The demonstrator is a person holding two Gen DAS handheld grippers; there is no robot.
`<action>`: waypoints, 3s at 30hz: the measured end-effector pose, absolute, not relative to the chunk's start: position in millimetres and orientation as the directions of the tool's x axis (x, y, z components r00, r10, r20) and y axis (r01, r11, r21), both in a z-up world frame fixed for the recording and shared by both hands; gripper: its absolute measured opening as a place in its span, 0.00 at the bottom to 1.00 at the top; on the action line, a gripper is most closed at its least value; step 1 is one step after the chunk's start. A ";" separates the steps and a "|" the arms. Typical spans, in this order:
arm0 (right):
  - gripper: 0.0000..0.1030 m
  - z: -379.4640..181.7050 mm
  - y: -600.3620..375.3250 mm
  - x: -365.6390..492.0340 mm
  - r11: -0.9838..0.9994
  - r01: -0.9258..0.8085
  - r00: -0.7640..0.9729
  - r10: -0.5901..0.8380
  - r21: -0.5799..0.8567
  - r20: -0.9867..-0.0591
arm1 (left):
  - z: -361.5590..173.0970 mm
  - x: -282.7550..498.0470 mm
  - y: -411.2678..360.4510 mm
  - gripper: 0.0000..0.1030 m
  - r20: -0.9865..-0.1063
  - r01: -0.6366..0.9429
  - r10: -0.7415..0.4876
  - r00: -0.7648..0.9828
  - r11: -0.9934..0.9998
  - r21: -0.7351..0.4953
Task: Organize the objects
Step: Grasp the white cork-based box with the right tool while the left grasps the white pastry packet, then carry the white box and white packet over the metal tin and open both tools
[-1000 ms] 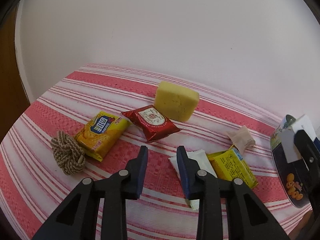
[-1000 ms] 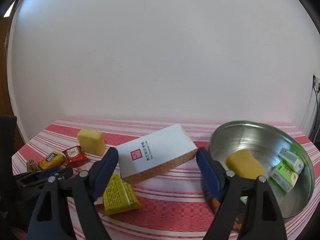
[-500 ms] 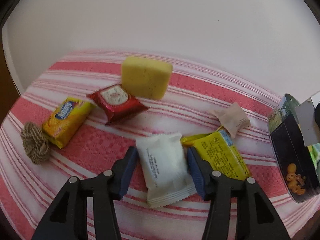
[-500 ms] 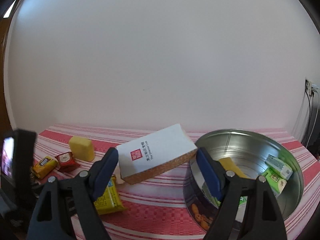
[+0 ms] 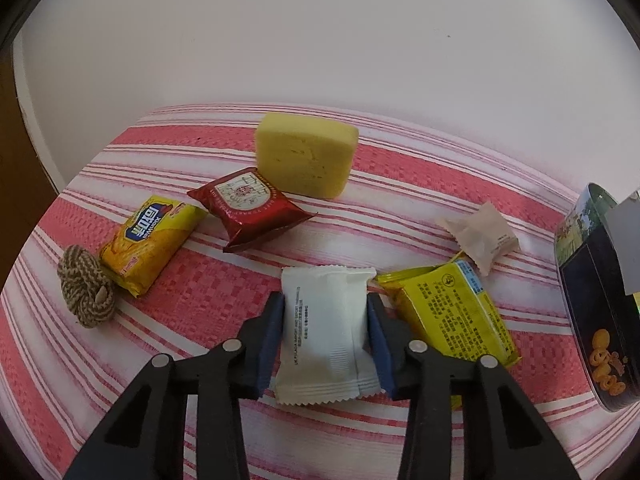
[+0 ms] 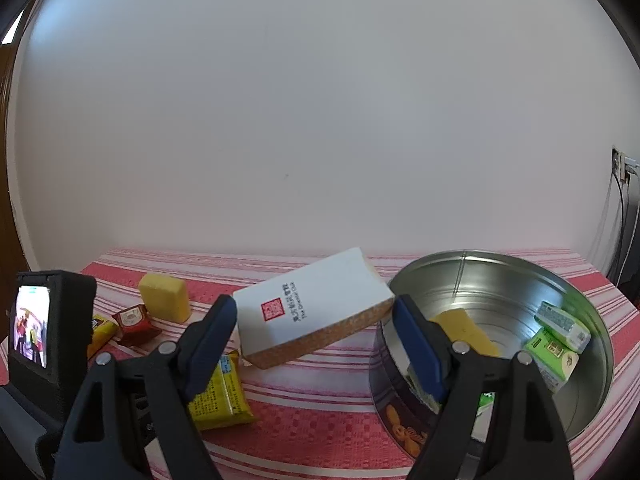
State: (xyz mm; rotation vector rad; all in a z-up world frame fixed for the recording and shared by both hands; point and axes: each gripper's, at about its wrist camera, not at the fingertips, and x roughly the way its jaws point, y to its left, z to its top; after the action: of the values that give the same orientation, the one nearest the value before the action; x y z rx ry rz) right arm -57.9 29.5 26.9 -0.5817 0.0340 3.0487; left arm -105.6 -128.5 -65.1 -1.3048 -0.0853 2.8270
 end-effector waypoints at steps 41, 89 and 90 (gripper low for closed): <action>0.79 40.1 143.1 -1.1 -0.982 -0.184 -0.960 0.190 -0.046 -0.205 | 13.4 -26.5 -13.8 0.42 -0.490 -0.045 0.041 -0.871 -0.999 -0.003; 0.99 8.5 244.8 -31.4 -0.945 -0.289 -0.894 0.324 -0.154 -0.309 | -13.1 -59.2 105.6 0.76 -0.546 -0.257 0.200 -0.814 -0.966 0.030; 1.00 9.4 246.3 -29.2 -0.941 -0.303 -0.897 0.334 -0.147 -0.290 | -11.2 -58.2 102.4 0.82 -0.537 -0.252 0.202 -0.819 -0.967 0.021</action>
State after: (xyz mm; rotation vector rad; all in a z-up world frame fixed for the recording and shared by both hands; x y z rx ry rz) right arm -29.2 246.3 9.4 -0.4486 -0.1405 2.7728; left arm -58.2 102.4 -11.2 -0.8071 0.1333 2.7847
